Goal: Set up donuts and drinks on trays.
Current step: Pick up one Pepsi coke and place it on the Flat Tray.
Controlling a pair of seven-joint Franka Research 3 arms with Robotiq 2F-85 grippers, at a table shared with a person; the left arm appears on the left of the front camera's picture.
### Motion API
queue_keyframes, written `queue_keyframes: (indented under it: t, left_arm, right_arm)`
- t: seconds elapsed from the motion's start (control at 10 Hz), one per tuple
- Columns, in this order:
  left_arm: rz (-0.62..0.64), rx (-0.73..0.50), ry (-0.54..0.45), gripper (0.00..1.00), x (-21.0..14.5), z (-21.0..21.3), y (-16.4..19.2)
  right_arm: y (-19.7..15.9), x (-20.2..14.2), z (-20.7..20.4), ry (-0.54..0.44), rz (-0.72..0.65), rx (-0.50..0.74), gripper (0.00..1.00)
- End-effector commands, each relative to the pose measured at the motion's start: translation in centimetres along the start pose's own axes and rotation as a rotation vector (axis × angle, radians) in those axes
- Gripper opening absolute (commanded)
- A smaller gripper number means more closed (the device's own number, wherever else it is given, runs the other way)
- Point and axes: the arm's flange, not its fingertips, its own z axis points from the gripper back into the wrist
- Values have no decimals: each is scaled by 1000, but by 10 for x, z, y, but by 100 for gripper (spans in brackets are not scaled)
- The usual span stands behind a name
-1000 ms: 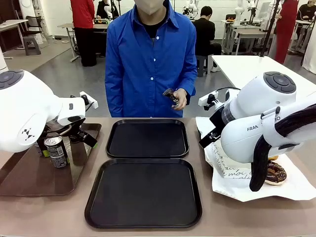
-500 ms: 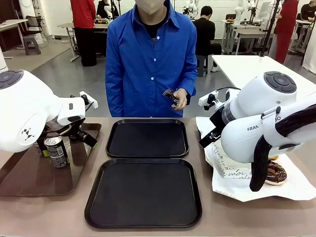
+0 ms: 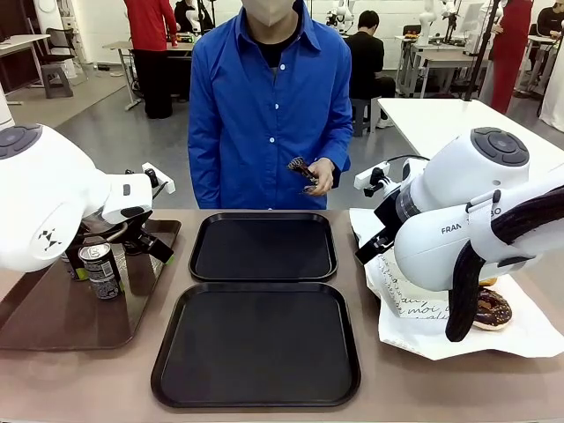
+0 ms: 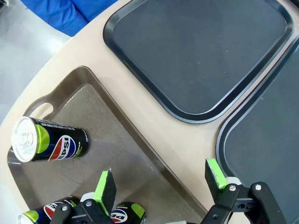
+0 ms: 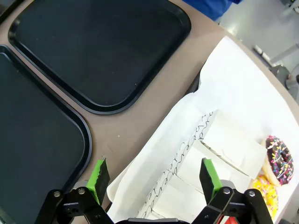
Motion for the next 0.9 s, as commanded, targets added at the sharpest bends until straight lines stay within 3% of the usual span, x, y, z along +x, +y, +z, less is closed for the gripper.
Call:
queue_keyframes:
  t: [0.0,0.1,0.3,0.6,0.8]
  left_arm:
    - [0,0,0,100,0,0,0]
    - [92,-97,-10,100,-6,21,11]
    - [191,-267,-114,100,-16,77,42]
    - [236,-514,-68,100,-65,140,76]
    - [347,-684,-120,100,-106,157,121]
  right_arm:
    - [0,0,0,0,0,0,100]
    - [0,0,0,0,0,0,100]
    - [-31,-24,62,-125,-143,145,100]
    - [-75,-94,136,-164,-261,345,100]
    - [-110,-162,175,-310,-361,427,100]
